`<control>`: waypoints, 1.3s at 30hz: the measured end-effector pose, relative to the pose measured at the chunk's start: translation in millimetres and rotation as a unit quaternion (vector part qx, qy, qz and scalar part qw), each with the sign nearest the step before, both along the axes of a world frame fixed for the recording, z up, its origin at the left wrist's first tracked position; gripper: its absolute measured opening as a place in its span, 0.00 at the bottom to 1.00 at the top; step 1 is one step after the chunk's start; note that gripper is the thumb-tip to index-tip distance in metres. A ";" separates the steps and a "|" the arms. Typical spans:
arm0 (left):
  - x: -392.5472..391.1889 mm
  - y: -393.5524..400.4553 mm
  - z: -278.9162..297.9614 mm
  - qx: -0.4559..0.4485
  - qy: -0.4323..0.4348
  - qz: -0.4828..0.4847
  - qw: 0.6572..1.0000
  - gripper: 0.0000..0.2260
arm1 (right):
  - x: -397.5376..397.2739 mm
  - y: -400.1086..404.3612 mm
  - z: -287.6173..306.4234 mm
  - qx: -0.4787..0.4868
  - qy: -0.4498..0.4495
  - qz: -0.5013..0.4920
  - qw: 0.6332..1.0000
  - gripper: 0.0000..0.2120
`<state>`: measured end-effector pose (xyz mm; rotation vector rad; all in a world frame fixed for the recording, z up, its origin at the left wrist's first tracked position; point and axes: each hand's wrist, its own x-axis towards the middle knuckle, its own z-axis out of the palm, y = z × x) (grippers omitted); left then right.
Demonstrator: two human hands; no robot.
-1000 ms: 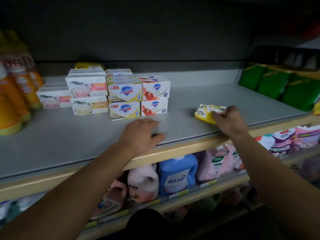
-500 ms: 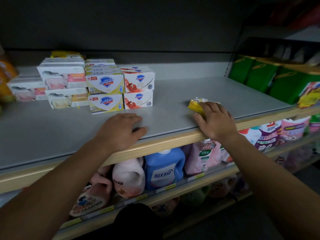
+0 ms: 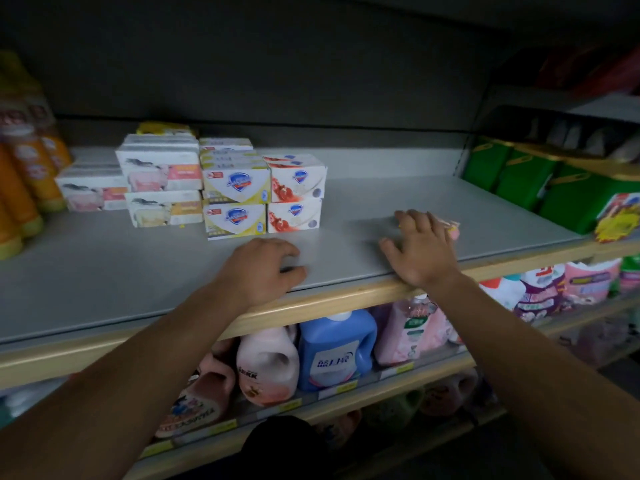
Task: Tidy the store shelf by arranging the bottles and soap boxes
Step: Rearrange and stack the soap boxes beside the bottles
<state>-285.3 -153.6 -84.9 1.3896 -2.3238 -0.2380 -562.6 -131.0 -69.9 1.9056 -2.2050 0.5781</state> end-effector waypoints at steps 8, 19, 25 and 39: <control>118.8 20.9 28.9 -0.004 -0.041 0.064 0.997 0.19 | 154.3 -1.1 23.0 -0.031 -0.103 0.261 0.959 0.27; 282.6 59.3 7.9 -0.031 -0.063 0.224 0.972 0.35 | 326.0 -75.2 43.2 -0.071 0.018 0.329 0.941 0.28; 288.1 51.8 0.4 -0.034 -0.084 0.222 0.971 0.28 | 348.9 -125.8 62.8 -0.093 0.126 0.217 0.964 0.30; 287.3 50.8 -2.5 -0.035 -0.068 0.228 0.971 0.18 | 356.0 -133.1 53.1 -0.123 0.139 0.172 0.968 0.31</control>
